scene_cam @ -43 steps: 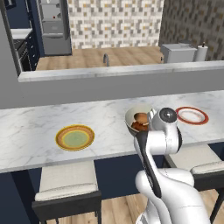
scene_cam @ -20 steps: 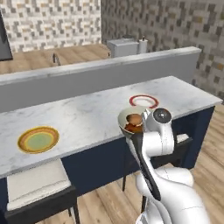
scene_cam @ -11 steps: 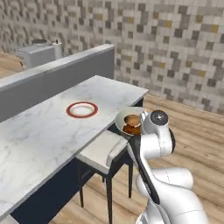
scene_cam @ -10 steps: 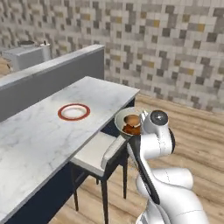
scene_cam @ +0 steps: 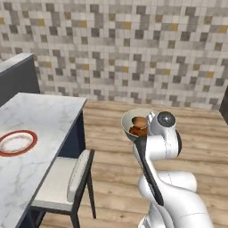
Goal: Pick the chicken drumstick and potato from their plates and place them in the bowl. Then put the bowl in the fridge.
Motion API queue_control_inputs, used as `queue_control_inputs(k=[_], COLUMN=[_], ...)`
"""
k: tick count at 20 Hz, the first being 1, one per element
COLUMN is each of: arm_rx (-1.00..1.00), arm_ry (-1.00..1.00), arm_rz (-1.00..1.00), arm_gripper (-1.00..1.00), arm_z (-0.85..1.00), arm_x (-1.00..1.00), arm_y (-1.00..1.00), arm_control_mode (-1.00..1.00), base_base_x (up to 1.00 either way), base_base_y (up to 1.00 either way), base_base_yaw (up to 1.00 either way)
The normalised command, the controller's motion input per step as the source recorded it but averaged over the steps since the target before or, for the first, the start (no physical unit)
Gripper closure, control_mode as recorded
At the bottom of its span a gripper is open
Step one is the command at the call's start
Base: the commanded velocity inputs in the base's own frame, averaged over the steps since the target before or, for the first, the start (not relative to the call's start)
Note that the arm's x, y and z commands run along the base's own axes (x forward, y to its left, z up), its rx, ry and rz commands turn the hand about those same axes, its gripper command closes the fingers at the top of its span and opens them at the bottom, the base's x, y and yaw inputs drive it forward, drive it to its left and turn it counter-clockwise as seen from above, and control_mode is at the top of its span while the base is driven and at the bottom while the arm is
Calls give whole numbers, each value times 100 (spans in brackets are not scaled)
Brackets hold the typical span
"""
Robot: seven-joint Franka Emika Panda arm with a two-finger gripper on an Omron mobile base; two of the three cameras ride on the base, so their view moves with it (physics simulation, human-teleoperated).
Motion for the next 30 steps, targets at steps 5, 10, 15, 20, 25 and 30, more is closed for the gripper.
queue_control_inputs(k=[5, 10, 15, 20, 25, 30], arm_rx=[0, 0, 0, 0, 0, 0], arm_ry=[0, 0, 0, 0, 0, 0], arm_rz=[0, 0, 0, 0, 0, 0], arm_gripper=[100, 100, 100, 100, 100, 100], arm_z=[0, 0, 0, 0, 0, 0], arm_x=[0, 0, 0, 0, 0, 0], arm_y=[0, 0, 0, 0, 0, 0], arm_control_mode=[100, 100, 100, 100, 100, 100], base_base_x=[93, 94, 94, 94, 94, 94], base_base_y=[0, 0, 0, 0, 2, 7], base_base_yaw=[-1, 0, 0, 1, 9, 18])
